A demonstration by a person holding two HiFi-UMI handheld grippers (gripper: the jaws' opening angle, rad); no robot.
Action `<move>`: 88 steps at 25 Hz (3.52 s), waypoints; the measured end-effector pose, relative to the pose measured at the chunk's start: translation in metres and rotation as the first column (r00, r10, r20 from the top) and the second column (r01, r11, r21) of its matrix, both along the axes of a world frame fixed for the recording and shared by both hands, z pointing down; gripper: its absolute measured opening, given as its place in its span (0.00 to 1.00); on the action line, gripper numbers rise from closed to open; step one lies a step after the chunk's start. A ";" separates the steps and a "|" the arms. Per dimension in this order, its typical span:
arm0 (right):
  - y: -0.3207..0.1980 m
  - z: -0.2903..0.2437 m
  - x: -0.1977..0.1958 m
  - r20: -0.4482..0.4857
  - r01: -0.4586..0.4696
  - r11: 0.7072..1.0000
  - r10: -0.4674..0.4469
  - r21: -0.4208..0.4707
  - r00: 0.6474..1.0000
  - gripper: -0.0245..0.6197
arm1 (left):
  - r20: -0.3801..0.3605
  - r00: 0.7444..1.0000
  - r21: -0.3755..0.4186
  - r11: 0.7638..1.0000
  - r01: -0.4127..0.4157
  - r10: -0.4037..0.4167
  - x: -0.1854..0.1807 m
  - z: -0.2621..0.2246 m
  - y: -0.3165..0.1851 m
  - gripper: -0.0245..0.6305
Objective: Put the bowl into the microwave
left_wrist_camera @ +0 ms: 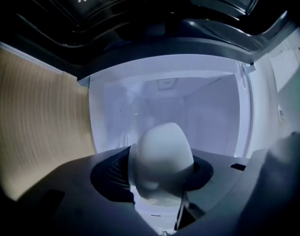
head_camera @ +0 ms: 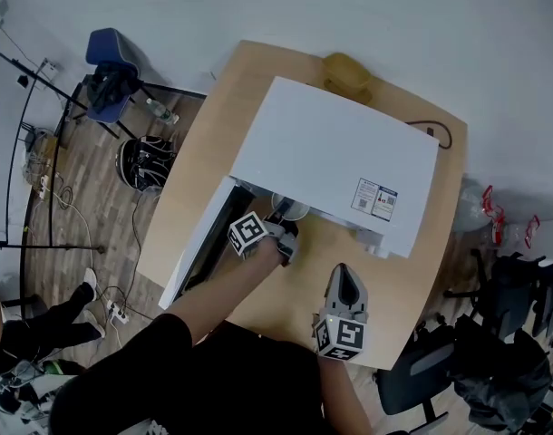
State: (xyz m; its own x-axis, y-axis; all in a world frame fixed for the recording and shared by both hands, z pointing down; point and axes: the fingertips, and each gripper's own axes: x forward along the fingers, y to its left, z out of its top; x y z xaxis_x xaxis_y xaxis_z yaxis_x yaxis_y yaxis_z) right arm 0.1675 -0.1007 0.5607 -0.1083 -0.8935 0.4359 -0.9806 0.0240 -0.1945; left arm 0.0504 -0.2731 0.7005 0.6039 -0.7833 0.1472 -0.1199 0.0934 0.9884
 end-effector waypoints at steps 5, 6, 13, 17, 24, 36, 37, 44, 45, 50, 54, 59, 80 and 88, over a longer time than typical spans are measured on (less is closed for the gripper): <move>0.003 0.006 0.008 0.006 -0.003 1.000 0.003 -0.008 1.000 0.13 | 0.002 1.000 -0.003 1.000 -0.006 0.006 0.006 0.003 -0.003 0.36; 0.003 0.008 0.009 0.008 -0.003 1.000 0.003 -0.011 1.000 0.13 | 0.005 1.000 -0.006 1.000 -0.004 0.004 0.007 0.004 -0.003 0.36; -0.004 0.007 0.013 -0.002 0.011 1.000 -0.011 -0.003 1.000 0.13 | 0.039 0.999 0.000 1.000 0.021 -0.021 0.001 0.008 -0.009 0.36; -0.005 0.008 0.013 -0.001 0.013 1.000 -0.013 -0.011 1.000 0.13 | 0.116 0.993 0.016 1.000 0.008 -0.010 0.002 0.006 -0.009 0.36; -0.003 0.008 0.010 0.006 0.014 1.000 -0.014 -0.014 1.000 0.13 | 0.253 0.967 0.066 0.998 -0.009 -0.008 0.000 0.000 -0.017 0.40; -0.003 0.011 0.014 0.014 0.005 1.000 -0.004 -0.024 1.000 0.13 | 0.368 0.930 0.075 0.996 -0.045 0.014 -0.005 -0.002 -0.037 0.44; -0.003 0.012 0.014 0.015 0.004 1.000 -0.004 -0.025 1.000 0.13 | 0.390 0.921 0.078 0.996 -0.049 0.015 -0.006 -0.002 -0.037 0.44; -0.002 0.012 0.012 0.020 0.006 1.000 -0.006 -0.024 1.000 0.13 | 0.510 0.860 0.098 0.994 -0.055 -0.002 -0.013 0.001 -0.041 0.44; -0.003 0.012 0.011 0.021 0.006 1.000 -0.006 -0.026 1.000 0.13 | 0.533 0.846 0.102 0.992 -0.070 0.005 -0.011 0.001 -0.041 0.45; -0.003 0.013 0.009 0.031 0.014 0.999 -0.013 -0.034 0.999 0.13 | 0.674 0.738 0.124 0.982 -0.143 0.022 -0.007 0.002 -0.040 0.50; -0.001 0.015 0.010 0.025 0.013 0.999 -0.012 -0.039 1.000 0.13 | 0.721 0.693 0.165 0.966 -0.198 0.019 -0.002 0.001 -0.043 0.51; 0.002 0.011 0.007 -0.049 0.045 0.998 -0.046 -0.033 0.998 0.13 | 0.724 0.688 0.193 0.946 -0.259 0.040 0.011 0.002 -0.046 0.54; 0.004 -0.008 -0.027 0.078 0.073 0.997 -0.072 -0.012 0.994 0.13 | 0.748 0.662 0.284 0.926 -0.247 -0.053 -0.016 -0.013 -0.038 0.58; 0.018 -0.017 -0.050 0.065 0.109 0.994 -0.109 0.009 0.992 0.13 | 0.802 0.597 0.256 0.904 -0.344 0.000 -0.020 -0.013 0.004 0.58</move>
State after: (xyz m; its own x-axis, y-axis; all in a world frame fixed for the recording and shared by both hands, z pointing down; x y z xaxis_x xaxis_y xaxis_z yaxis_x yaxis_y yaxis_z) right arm 0.1173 -0.0826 0.5434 -0.2333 -0.8771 0.4198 -0.9572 0.1311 -0.2579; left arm 0.0299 -0.2690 0.6872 0.5229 -0.7709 0.3636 -0.8202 -0.3389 0.4609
